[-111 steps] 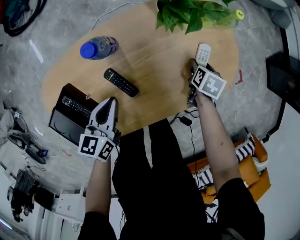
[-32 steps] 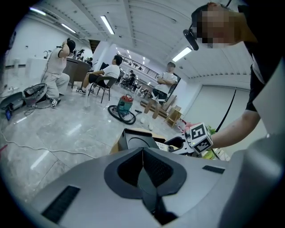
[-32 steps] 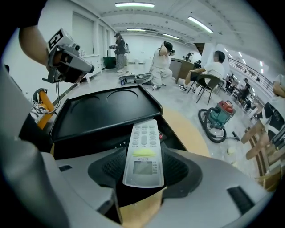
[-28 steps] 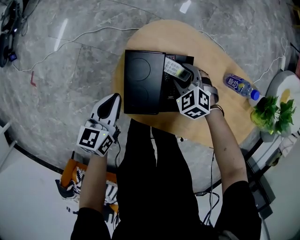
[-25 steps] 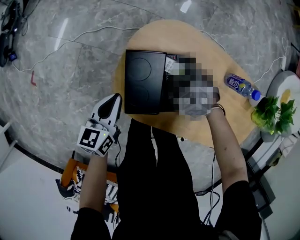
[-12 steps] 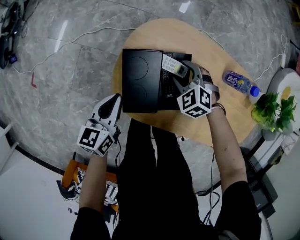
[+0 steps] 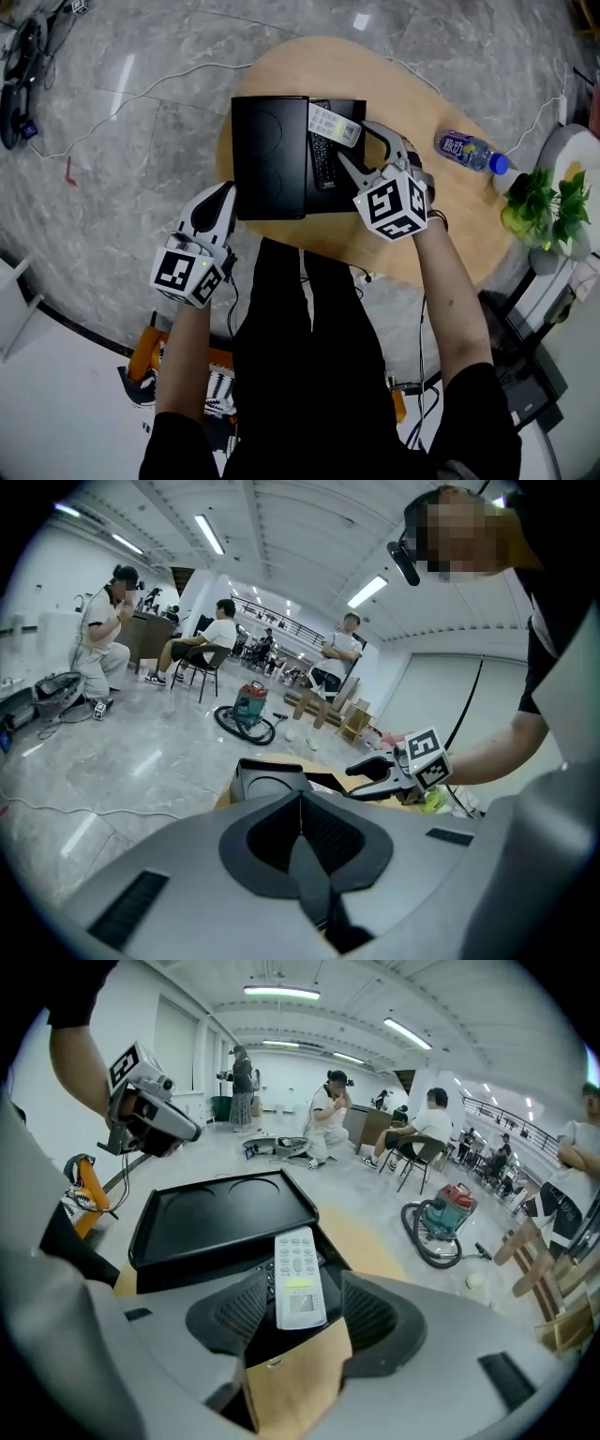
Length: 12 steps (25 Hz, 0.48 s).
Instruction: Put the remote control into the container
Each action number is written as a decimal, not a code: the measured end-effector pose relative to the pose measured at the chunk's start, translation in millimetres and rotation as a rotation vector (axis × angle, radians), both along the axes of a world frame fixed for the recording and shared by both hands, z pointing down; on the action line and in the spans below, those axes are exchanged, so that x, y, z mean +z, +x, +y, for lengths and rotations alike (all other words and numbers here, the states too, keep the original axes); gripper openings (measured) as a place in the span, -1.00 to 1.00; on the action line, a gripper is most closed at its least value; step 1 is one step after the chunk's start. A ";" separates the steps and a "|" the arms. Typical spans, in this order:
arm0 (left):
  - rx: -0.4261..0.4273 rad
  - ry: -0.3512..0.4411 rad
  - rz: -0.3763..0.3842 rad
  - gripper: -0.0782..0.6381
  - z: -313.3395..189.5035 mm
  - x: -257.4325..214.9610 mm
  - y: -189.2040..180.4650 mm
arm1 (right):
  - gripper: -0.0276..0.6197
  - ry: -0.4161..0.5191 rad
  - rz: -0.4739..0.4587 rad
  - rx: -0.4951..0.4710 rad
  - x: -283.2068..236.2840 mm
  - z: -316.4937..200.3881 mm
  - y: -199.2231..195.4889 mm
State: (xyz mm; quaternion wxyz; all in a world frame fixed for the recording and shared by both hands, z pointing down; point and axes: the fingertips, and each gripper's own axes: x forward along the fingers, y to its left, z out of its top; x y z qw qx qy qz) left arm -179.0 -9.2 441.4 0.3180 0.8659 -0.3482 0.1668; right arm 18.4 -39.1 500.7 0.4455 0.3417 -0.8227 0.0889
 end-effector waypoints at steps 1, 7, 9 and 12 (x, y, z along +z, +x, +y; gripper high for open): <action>0.004 0.007 0.000 -0.76 0.0 -2.1 2.3 | -0.13 0.015 -0.013 0.011 -6.2 0.6 0.6; 0.041 0.044 0.007 -0.76 4.1 -14.3 19.3 | -0.69 0.152 -0.107 0.129 -54.8 7.6 14.5; 0.054 0.054 0.005 -0.76 5.4 -17.2 27.4 | -0.75 0.170 -0.144 0.185 -65.9 16.0 23.5; 0.063 0.064 0.010 -0.76 7.0 -20.8 40.9 | -0.78 0.176 -0.203 0.280 -77.1 34.0 38.5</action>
